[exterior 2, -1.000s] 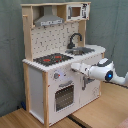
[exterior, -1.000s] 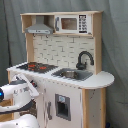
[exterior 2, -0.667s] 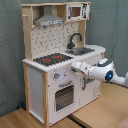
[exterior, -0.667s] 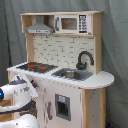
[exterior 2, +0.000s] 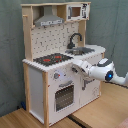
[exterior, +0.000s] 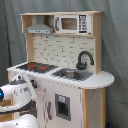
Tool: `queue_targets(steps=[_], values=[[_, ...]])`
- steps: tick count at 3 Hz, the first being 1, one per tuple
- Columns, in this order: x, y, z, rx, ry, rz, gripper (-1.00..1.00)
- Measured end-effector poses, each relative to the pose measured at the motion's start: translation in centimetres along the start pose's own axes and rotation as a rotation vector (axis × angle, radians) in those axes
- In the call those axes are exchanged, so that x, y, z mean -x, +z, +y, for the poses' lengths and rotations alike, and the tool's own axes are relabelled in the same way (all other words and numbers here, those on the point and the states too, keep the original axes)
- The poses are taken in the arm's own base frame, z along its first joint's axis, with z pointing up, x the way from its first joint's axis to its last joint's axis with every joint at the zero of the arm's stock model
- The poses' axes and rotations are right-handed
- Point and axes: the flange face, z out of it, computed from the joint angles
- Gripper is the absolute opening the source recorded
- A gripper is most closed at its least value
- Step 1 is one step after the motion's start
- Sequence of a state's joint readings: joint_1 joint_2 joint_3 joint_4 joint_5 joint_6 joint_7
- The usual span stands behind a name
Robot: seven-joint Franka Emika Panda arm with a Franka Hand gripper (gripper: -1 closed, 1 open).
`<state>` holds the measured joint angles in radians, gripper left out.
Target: Play with the kitchen
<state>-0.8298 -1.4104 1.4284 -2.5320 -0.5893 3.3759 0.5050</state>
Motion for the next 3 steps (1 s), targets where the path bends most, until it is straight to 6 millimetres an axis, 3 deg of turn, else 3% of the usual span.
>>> queue_targets(steps=[3], values=[[-0.01, -0.07, 0.02, 0.0, 0.315, 0.001, -1.0]])
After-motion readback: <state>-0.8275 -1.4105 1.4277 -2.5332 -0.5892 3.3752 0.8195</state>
